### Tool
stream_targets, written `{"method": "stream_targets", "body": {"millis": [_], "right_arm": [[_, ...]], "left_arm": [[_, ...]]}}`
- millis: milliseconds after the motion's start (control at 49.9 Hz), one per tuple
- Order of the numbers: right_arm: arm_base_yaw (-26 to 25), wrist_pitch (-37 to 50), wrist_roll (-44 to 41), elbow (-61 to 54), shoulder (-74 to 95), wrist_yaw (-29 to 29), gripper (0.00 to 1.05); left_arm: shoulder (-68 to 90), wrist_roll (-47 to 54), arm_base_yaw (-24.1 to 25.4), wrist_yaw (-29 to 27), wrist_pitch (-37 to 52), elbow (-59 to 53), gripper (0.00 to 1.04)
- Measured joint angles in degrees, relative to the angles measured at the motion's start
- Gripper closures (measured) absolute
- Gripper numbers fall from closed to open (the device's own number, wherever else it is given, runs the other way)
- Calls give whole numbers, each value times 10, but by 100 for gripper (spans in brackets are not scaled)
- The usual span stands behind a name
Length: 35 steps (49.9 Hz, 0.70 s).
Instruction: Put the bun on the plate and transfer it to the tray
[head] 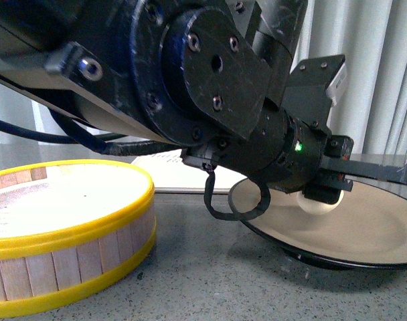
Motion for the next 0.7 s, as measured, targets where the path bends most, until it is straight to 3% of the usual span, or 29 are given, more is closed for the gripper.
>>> {"method": "stream_targets", "body": {"millis": [180, 401, 661, 701], "right_arm": [[0, 0, 0, 0, 0, 0, 8], [0, 0, 0, 0, 0, 0, 8], [0, 0, 0, 0, 0, 0, 8], [0, 0, 0, 0, 0, 0, 8]], "left_arm": [[22, 7, -1, -17, -21, 30, 97], [24, 10, -3, -18, -31, 34, 59], [0, -34, 14, -12, -12, 27, 6], [-9, -43, 22, -12, -5, 25, 6]]}}
